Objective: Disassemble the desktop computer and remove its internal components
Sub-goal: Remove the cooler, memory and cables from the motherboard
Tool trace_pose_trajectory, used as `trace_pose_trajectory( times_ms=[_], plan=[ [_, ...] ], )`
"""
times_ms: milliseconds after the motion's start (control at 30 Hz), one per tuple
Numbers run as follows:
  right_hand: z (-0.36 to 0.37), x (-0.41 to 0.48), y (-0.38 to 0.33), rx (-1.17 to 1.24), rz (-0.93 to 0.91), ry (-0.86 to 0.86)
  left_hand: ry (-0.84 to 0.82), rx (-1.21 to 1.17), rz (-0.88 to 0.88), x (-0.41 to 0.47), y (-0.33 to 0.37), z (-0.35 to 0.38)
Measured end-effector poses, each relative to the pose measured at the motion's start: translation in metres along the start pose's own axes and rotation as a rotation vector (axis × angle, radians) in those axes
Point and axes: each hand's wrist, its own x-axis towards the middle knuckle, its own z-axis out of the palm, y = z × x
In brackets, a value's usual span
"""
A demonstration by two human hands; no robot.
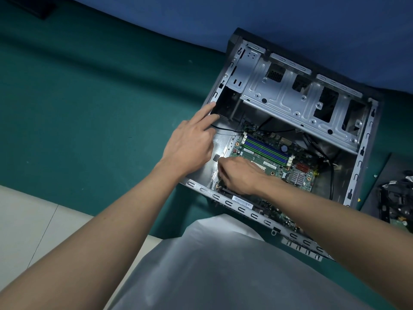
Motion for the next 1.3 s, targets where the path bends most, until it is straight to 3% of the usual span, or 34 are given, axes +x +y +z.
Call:
trace_pose_trajectory(
  times_ms=[200, 433, 600, 1033, 1167, 1233, 1300],
  plan=[
    [0.003, -0.001, 0.002, -0.114, 0.013, 0.001, -0.006, -0.001, -0.004, 0.0, 0.0, -0.001],
    [0.006, -0.001, 0.002, 0.059, 0.049, 0.036, -0.015, 0.011, -0.006, 0.0, 0.001, -0.002],
    [0.01, 0.0, 0.006, -0.043, 0.079, 0.048, -0.022, 0.009, -0.008, 0.0, 0.001, -0.002],
    [-0.013, -0.01, 0.018, 0.343, 0.189, 0.138, 0.027, 0.023, 0.023, -0.001, 0.0, 0.001],
    [-0.033, -0.022, 0.027, 0.511, 0.233, 0.257, 0.121, 0.095, 0.086, -0.007, 0.003, -0.001],
    [-0.042, -0.032, 0.034, 0.642, 0.25, 0.329, 0.187, 0.038, 0.114, -0.009, 0.012, -0.002],
    [-0.049, -0.043, 0.043, 0.769, 0.269, 0.407, 0.13, -0.075, 0.157, -0.006, 0.03, -0.003]
  ],
)
